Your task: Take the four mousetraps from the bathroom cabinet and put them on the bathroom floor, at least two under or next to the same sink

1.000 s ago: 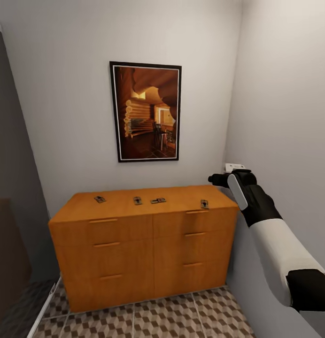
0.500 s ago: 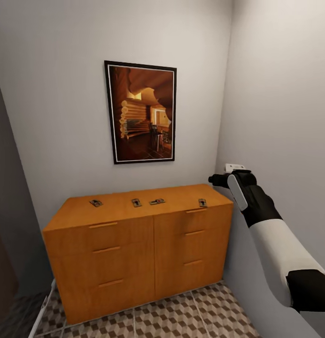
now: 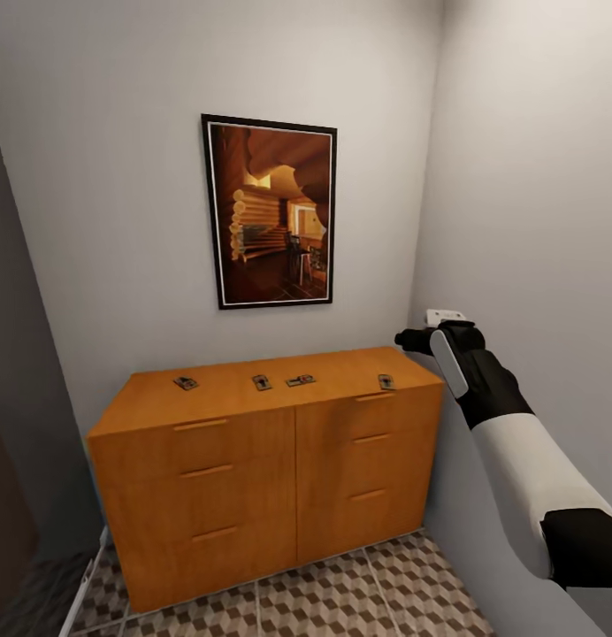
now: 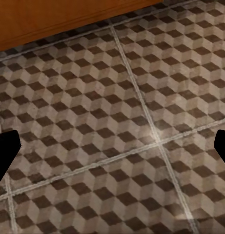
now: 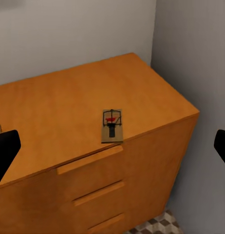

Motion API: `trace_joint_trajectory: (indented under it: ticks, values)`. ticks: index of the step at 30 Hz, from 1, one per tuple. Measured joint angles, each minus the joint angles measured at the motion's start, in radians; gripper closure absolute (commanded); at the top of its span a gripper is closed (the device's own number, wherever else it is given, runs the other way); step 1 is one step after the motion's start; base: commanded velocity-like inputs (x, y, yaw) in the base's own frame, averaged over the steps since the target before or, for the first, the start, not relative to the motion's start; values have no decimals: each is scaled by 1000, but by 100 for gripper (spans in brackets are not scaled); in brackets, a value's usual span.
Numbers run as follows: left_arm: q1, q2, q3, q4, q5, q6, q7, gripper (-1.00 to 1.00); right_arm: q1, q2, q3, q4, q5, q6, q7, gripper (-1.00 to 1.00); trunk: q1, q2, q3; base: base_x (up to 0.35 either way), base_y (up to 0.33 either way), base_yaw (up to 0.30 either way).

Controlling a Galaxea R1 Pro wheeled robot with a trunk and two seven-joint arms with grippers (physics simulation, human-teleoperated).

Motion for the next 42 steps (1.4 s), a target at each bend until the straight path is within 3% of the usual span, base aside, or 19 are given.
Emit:
trace_joint_trajectory:
  ticks: [5, 13, 20, 31, 42]
  values:
    - [0, -1, 0, 0, 0, 0, 0, -100, 1, -2, 0, 11, 4, -3, 0, -100, 0, 0, 0, 106, 208, 0]
    - [0, -1, 0, 0, 0, 0, 0, -100, 2, -2, 0, 76, 6, -75, 0, -100, 0, 0, 0, 223, 215, 0]
    - [0, -1, 0, 0, 0, 1, 0, -100, 2, -1, 0, 155, 35, -125, 3, -100, 0, 0, 0, 223, 182, 0]
    - [0, -1, 0, 1, 0, 1, 1, -100, 2, 0, -2, 314, 44, -250, 6, -100, 0, 0, 0, 46, 32, 0]
    - [0, -1, -1, 3, 0, 2, 1, -100, 1, 0, -2, 356, 45, -279, 8, -100, 0, 0, 0, 1, 1, 0]
